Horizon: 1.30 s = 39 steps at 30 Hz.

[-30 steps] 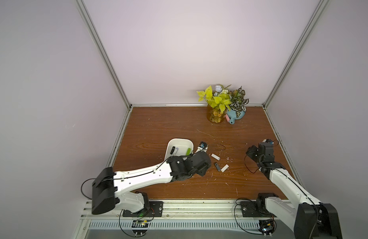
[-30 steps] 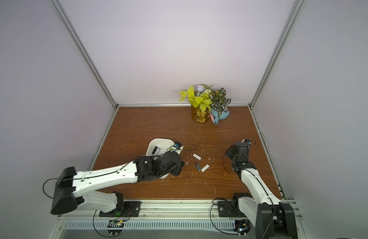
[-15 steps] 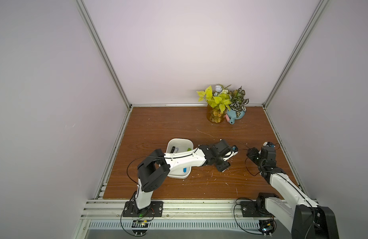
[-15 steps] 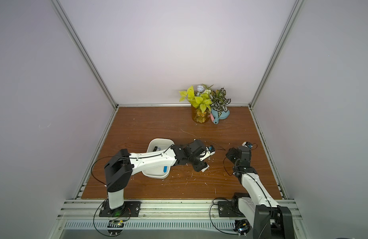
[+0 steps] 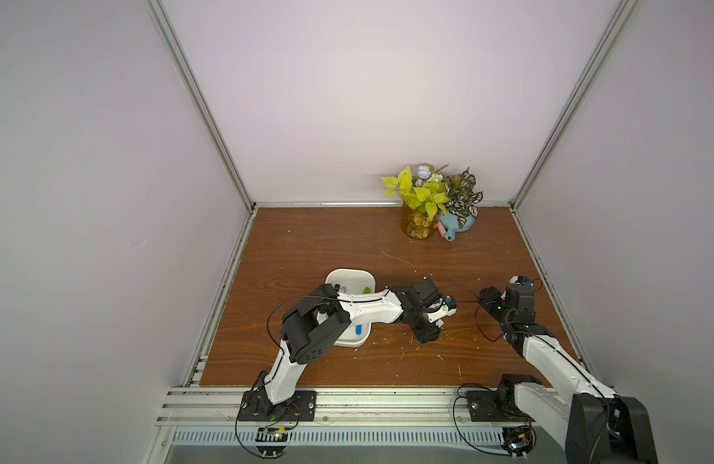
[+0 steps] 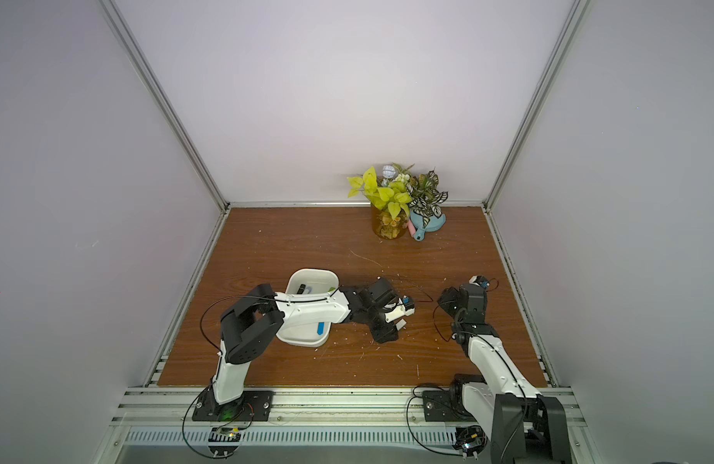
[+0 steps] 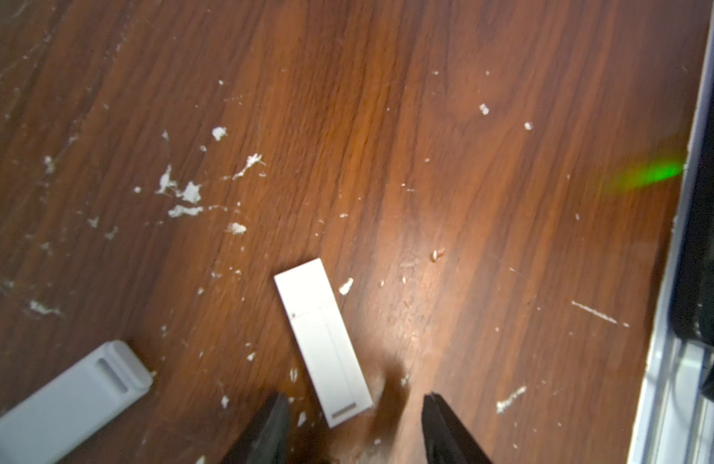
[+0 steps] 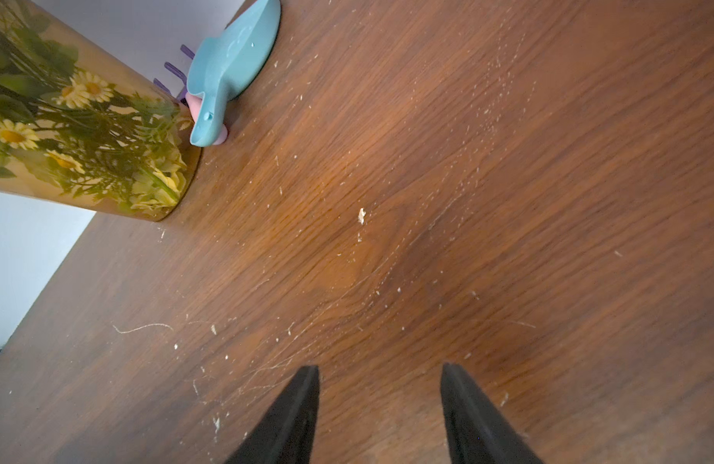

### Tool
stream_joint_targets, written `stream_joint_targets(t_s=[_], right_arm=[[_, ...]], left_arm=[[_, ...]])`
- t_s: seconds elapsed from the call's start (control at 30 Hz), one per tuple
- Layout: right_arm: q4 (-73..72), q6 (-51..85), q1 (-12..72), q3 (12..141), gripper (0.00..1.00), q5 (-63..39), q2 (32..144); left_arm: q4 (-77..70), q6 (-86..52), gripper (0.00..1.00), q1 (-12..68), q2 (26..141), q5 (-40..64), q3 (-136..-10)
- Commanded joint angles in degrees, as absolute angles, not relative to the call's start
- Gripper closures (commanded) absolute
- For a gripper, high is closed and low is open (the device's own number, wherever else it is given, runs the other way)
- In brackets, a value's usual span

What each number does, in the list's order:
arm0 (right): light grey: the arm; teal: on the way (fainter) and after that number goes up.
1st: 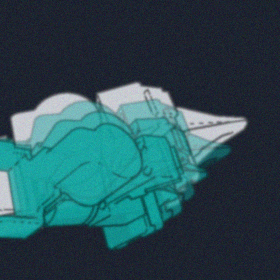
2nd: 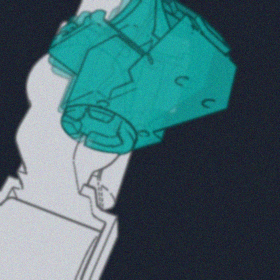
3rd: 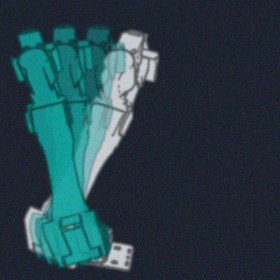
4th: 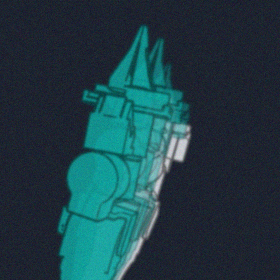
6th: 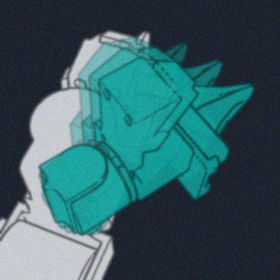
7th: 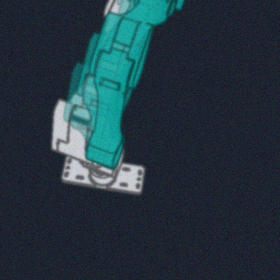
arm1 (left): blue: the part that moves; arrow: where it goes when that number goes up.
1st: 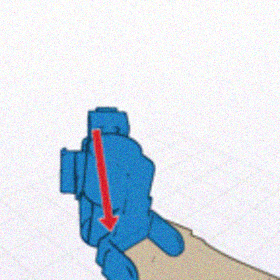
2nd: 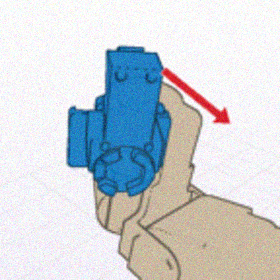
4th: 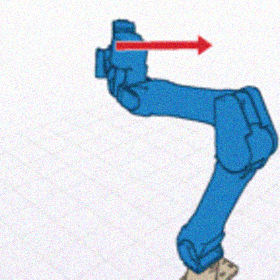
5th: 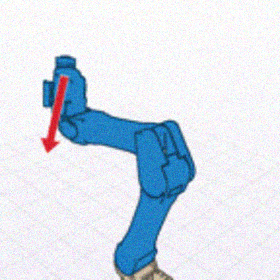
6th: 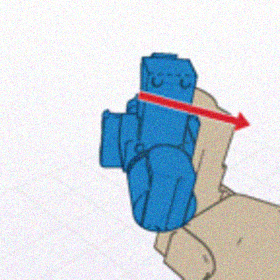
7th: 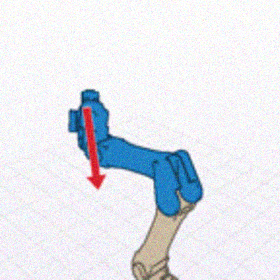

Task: Put the usb flash drive into the storage box
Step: Pick up the USB flash from the center of the board.

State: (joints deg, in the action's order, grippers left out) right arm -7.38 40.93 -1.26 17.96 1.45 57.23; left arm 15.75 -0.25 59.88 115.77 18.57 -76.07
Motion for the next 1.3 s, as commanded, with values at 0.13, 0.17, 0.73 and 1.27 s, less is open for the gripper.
stream_joint_targets(t_s=[0.13,0.17,0.73,1.27], right_arm=[[-9.43,40.95,-1.39,17.40,0.45,1.41,57.13],[-9.56,41.03,-1.41,17.34,0.45,1.43,57.13],[-9.89,41.04,-1.42,17.37,0.44,0.44,57.56],[-9.93,40.96,-1.41,17.38,0.44,0.24,57.88]], left_arm=[[14.73,-3.49,0.42,57.75,109.54,15.15,-66.62],[14.98,-3.72,0.42,57.68,109.03,14.62,-66.01],[14.43,-6.49,0.48,63.18,103.50,-0.45,-56.52],[11.60,-3.08,0.58,65.72,106.92,-7.97,-58.99]])
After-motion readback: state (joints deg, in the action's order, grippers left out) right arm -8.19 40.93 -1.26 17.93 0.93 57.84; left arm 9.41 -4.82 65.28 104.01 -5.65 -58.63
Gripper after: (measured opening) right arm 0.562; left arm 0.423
